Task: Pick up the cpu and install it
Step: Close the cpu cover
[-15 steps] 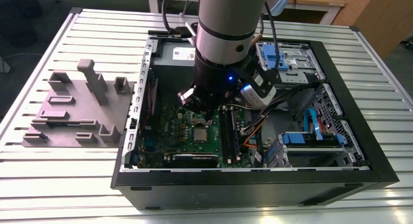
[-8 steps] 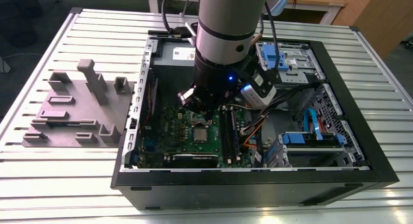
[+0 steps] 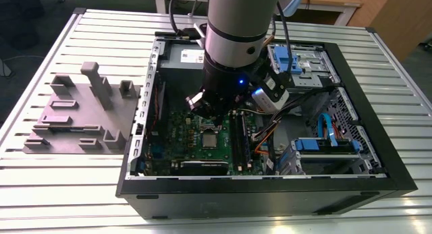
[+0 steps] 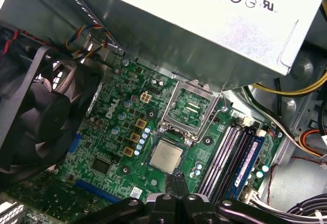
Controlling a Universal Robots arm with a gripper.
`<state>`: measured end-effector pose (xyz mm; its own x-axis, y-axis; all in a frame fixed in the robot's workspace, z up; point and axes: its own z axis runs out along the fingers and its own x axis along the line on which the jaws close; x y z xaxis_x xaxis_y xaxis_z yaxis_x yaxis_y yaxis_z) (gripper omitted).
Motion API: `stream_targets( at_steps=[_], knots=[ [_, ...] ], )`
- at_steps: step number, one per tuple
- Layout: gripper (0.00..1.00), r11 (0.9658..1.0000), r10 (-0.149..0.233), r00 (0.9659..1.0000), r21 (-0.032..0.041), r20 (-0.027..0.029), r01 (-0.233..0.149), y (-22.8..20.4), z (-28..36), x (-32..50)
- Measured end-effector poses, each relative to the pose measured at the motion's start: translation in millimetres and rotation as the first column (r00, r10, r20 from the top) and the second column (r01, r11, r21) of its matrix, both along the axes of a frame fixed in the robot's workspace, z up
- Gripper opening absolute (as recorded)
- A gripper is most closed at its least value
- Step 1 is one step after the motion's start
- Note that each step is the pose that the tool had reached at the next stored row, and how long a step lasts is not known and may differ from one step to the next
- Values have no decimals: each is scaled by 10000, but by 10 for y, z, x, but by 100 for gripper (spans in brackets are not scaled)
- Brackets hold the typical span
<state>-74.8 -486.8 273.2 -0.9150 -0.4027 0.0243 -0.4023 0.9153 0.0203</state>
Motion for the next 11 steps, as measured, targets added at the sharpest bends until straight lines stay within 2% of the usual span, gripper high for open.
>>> stream_targets(
  at_steps=[4,7,11],
  knots=[
    [10,10000,65,10000,0,0,-65,0,0,0],
    [10,9993,372,9993,2,0,-372,0,0,1],
    [10,9968,802,9968,8,0,-802,0,0,2]
  ],
)
